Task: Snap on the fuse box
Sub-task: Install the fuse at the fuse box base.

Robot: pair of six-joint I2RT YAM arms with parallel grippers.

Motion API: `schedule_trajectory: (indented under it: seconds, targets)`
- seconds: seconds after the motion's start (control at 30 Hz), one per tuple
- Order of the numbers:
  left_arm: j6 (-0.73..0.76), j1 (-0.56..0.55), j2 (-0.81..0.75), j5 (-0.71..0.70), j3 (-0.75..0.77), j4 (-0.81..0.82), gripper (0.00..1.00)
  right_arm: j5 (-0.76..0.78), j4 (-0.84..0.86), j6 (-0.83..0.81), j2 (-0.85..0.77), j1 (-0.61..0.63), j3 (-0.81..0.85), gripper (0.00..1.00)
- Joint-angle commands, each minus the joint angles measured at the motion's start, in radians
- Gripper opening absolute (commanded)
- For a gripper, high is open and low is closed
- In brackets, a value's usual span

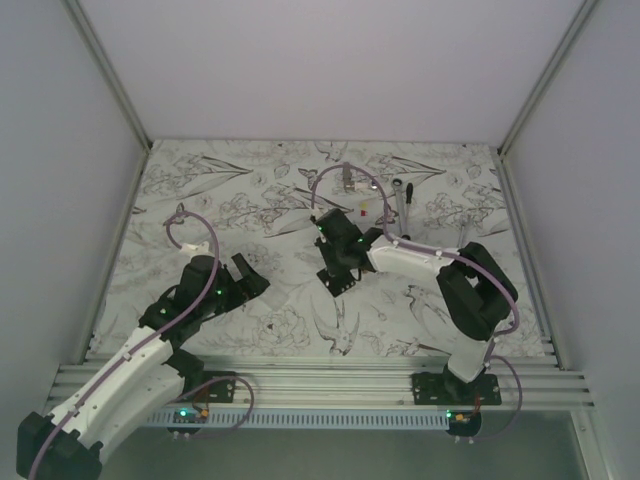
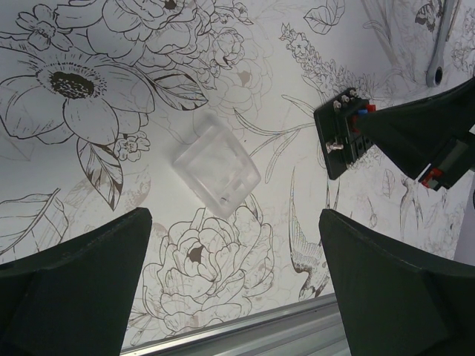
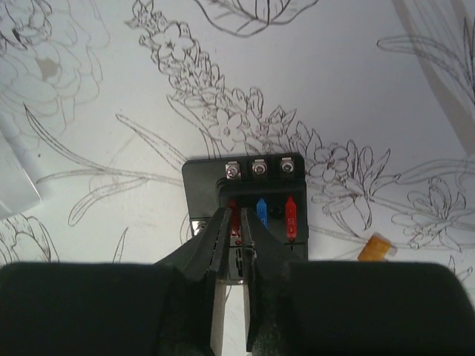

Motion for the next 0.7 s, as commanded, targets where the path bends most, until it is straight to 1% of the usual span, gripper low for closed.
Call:
schedule_trajectory:
  seconds: [0.0,0.17,0.27,0.43,0.67]
  targets:
    - [-0.006,0.006,-0.003,0.016,0.009,-0.023,1.00,0.013,-0.134,-0.054,-0.026,0.010,0.075,0.24]
    - [0.002,0.006,-0.002,0.015,0.010,-0.023,1.00,-0.023,-0.141,-0.090,-0.073,0.011,0.107,0.31]
    - [0.006,0.006,0.003,0.014,0.013,-0.021,1.00,0.012,-0.165,-0.102,-0.090,0.001,0.113,0.33]
    - [0.026,0.006,0.035,0.030,0.030,-0.021,1.00,0.036,-0.208,-0.112,-0.057,-0.067,0.109,0.28]
    - [0.040,0.006,0.061,0.036,0.044,-0.020,1.00,0.007,-0.202,-0.126,0.002,-0.078,0.124,0.20]
